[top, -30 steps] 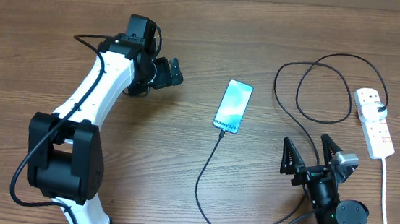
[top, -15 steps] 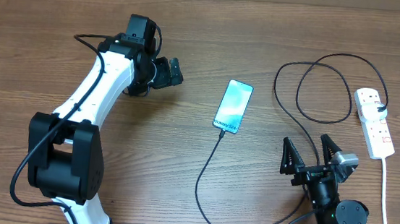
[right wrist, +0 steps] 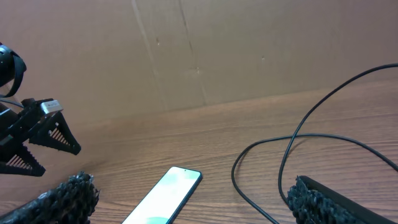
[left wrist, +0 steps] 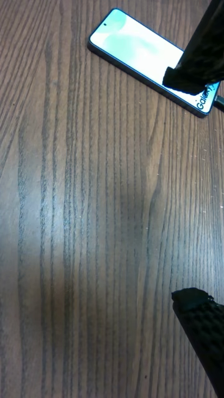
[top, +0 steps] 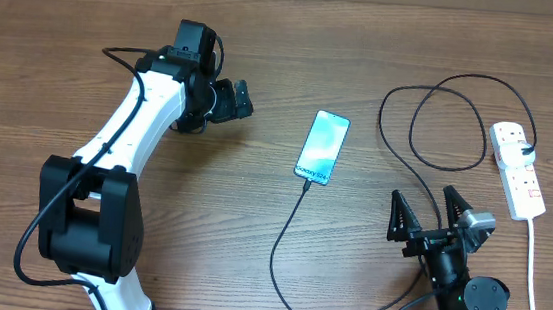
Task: Plug charger to phone and switch on socket
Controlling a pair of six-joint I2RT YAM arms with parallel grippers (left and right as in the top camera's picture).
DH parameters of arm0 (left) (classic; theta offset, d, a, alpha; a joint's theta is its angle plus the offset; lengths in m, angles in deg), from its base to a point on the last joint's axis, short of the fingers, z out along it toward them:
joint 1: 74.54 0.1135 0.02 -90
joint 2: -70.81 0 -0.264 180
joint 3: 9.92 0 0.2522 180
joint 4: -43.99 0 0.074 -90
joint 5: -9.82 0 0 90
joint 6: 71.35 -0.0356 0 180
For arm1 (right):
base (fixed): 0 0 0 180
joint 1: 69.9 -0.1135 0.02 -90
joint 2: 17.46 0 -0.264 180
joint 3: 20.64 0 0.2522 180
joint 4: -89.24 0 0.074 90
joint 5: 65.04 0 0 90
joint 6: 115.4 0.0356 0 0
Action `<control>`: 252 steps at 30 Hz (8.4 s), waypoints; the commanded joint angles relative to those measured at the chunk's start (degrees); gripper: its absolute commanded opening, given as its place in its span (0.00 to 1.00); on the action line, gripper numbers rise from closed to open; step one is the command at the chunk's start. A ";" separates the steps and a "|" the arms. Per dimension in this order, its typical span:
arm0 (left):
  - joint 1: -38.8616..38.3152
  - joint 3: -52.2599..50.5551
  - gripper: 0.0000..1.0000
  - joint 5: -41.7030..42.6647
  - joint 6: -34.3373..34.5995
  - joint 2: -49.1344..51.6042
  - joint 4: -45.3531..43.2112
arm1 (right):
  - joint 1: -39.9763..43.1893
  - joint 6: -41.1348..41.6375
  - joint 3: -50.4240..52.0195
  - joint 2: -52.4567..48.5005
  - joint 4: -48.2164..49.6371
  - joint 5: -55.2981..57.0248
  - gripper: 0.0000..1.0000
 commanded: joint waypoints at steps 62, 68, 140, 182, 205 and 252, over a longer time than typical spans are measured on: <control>0.00 0.04 0.99 -0.57 -1.05 -1.46 -0.11 | 0.00 -0.07 0.57 0.44 0.22 -0.09 1.00; -0.61 0.04 1.00 -0.57 -1.07 -2.67 -0.09 | 0.00 -0.07 0.57 0.44 0.22 -0.09 1.00; -10.95 -49.88 1.00 -25.92 -1.25 -44.96 -35.06 | 0.00 -0.07 0.57 0.44 0.22 -0.09 1.00; 2.62 -83.73 1.00 -16.55 -1.25 -58.62 -66.47 | 0.00 -0.07 0.57 0.44 0.22 -0.09 1.00; 2.62 -84.06 1.00 -17.66 -0.85 -79.97 -44.15 | 0.00 -0.07 0.57 0.44 0.22 -0.09 1.00; 5.35 -84.00 0.99 -13.14 -9.81 -108.83 -43.56 | 0.00 -0.07 0.57 0.44 0.22 -0.09 1.00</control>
